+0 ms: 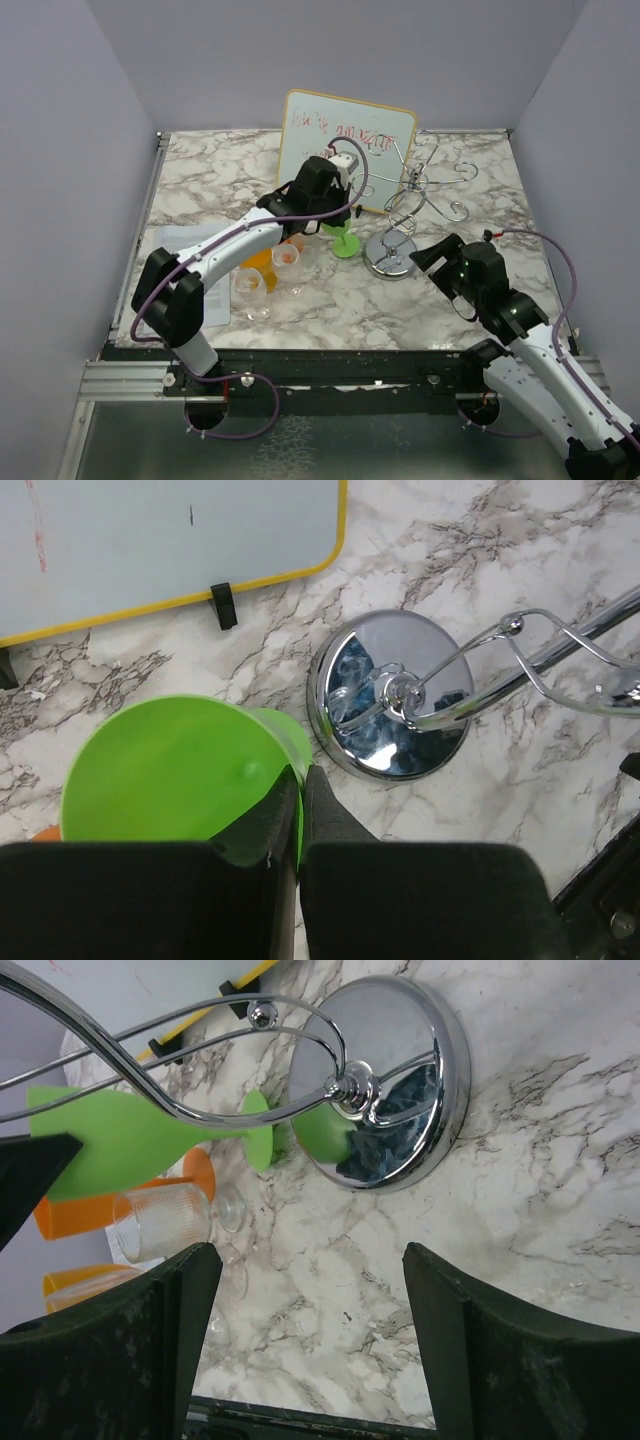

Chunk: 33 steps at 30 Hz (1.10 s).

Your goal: Place the wine glass upside down on the wine glass rack

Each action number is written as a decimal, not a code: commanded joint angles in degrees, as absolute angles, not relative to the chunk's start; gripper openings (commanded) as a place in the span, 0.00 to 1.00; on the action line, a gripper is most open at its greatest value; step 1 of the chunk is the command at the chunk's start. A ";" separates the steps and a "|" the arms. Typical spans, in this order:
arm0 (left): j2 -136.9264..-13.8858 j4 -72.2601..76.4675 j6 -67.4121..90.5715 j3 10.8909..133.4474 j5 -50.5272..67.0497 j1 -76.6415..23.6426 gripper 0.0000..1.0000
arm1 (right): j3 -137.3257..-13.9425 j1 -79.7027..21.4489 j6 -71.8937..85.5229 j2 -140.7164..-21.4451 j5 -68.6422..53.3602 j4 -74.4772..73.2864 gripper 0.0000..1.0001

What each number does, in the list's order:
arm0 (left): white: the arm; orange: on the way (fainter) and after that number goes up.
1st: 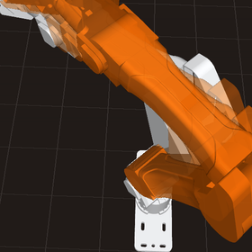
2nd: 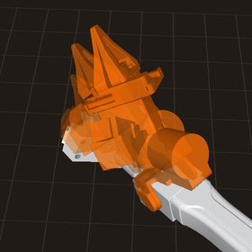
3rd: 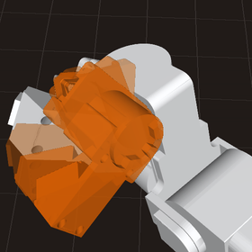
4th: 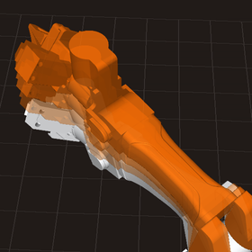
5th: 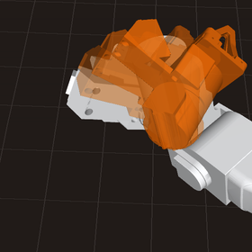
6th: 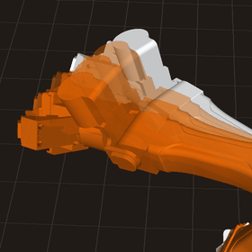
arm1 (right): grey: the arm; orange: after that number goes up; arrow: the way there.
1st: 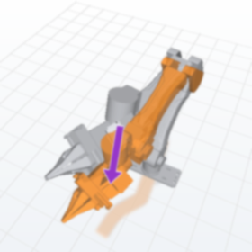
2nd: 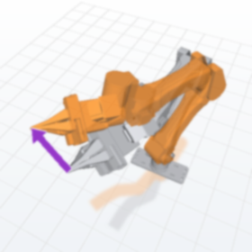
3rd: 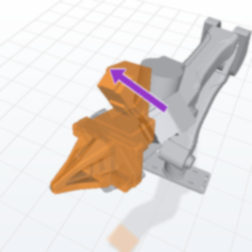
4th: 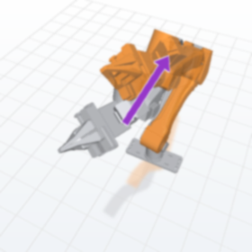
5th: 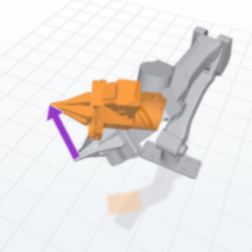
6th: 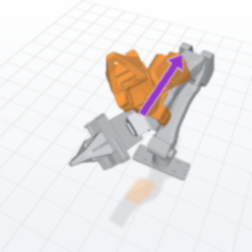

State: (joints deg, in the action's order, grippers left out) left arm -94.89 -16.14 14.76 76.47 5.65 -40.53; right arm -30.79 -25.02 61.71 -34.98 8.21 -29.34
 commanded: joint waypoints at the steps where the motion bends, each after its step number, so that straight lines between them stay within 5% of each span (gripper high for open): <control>1: -86.99 -18.02 17.51 75.58 2.06 -41.21 0.00 | -34.53 -24.94 63.41 -33.72 13.37 -34.31 0.80; 17: -65.42 -21.29 20.21 80.27 -20.76 -41.19 0.00 | -47.45 -24.87 57.32 -29.31 18.12 -37.24 0.86; 27: -61.06 -7.96 23.98 86.53 -9.12 -41.22 0.00 | -54.68 -24.82 46.87 -28.17 6.85 -21.33 0.97; 33: -68.32 -2.65 27.17 95.38 -0.77 -41.17 0.00 | -57.05 -24.83 48.56 -30.90 5.34 -12.27 1.00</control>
